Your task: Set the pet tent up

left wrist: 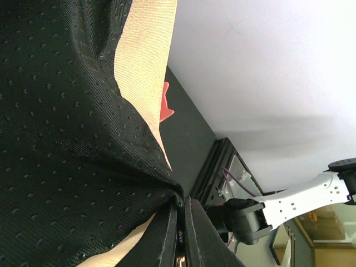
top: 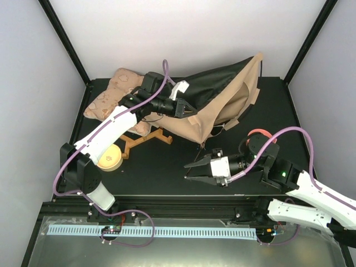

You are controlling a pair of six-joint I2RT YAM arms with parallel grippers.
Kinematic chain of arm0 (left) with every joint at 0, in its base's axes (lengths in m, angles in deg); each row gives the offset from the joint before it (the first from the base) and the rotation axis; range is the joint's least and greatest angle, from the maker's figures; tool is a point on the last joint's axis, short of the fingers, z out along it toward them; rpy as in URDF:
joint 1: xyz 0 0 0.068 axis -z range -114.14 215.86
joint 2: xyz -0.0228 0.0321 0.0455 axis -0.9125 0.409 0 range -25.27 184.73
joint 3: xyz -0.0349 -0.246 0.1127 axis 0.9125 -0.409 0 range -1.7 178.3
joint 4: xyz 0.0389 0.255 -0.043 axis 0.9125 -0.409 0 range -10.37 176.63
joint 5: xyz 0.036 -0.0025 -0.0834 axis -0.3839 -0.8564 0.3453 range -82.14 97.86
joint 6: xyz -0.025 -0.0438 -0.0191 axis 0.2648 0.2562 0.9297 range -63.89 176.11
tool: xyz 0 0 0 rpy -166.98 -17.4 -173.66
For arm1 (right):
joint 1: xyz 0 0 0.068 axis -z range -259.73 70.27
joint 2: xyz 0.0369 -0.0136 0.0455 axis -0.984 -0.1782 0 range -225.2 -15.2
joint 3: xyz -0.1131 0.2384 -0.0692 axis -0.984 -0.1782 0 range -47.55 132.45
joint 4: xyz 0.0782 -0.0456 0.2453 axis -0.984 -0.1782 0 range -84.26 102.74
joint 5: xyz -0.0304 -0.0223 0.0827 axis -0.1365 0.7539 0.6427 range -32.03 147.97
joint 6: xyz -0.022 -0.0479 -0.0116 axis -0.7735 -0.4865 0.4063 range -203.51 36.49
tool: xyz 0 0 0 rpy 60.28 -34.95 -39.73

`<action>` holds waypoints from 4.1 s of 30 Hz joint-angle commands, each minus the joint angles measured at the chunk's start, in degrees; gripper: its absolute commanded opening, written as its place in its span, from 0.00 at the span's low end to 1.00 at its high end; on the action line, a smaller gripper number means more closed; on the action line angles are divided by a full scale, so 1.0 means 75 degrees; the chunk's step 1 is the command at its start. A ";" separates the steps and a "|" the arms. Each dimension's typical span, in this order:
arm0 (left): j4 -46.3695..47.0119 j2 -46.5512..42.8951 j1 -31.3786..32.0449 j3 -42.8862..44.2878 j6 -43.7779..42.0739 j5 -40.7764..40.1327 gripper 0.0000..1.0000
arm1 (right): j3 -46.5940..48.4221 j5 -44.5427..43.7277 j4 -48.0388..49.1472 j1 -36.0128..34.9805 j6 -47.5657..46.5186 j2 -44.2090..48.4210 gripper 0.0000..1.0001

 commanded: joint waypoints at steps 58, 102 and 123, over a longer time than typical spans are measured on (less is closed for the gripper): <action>-0.0473 -0.3186 -0.0032 0.0096 0.4621 -0.0029 0.02 | 0.1380 -0.3343 -0.3534 -0.0601 0.0564 -0.2014 0.01; -0.1297 -0.4205 -0.0122 -0.1454 0.3751 -0.0229 0.02 | 0.0900 -0.3889 -0.2084 -0.0088 0.5638 -0.1913 0.01; -0.1363 -0.4155 -0.0136 -0.1492 0.3627 -0.0042 0.02 | 0.0841 -0.4046 -0.2194 0.0276 0.5918 -0.1970 0.01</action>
